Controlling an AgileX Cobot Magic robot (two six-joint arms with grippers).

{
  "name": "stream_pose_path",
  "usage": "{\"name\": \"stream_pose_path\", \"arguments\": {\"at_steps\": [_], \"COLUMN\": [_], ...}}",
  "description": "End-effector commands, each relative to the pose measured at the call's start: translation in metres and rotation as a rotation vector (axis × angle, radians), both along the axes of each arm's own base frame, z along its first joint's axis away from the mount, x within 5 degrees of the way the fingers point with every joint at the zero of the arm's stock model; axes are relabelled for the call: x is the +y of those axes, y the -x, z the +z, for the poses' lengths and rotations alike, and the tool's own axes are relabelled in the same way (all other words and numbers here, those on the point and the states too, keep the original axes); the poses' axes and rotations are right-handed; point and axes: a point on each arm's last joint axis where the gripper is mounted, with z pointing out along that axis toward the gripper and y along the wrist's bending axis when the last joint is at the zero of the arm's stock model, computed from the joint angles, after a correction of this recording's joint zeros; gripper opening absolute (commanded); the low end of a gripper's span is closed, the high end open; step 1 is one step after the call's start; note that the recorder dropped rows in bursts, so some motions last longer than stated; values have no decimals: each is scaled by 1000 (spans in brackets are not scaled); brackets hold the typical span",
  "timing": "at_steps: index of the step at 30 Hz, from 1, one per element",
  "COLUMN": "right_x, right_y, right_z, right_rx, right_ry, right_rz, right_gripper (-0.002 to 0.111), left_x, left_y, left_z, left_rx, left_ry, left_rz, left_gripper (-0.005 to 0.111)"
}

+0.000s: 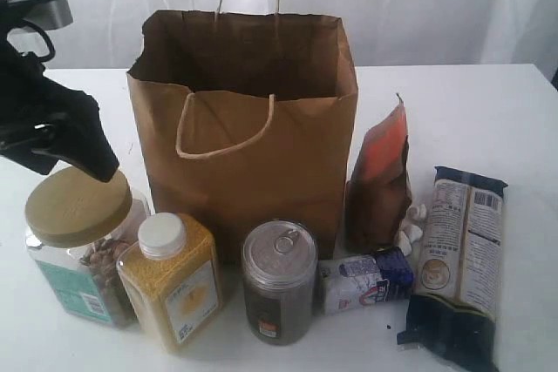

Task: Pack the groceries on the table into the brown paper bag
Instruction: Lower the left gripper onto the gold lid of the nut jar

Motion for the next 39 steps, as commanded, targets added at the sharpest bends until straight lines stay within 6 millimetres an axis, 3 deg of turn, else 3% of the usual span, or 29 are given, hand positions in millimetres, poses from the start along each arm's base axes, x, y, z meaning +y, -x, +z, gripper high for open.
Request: {"name": "stream_pose_path", "arguments": {"at_steps": [1,7,13,23,39], "right_x": [0,0,0,0,0], "right_y": [0,0,0,0,0], "right_z": [-1,-1,-1,-1,-1], "right_rx": [-3,-3,-3,-3,-3], "right_ry": [0,0,0,0,0], "right_rz": [-1,-1,-1,-1,-1], "right_gripper": [0,0,0,0,0], "left_x": [1,3,4,2,-2], "left_y": [4,5,1,-5,-19], "left_z": [7,7,7,3,-30], "left_rx": [21,28,-14,-18,74], "left_ry": [-3,-28,-38,-38,-77], "left_rz": [-29,-23,-11,1,-11], "left_gripper": [79,80,105,105,105]}}
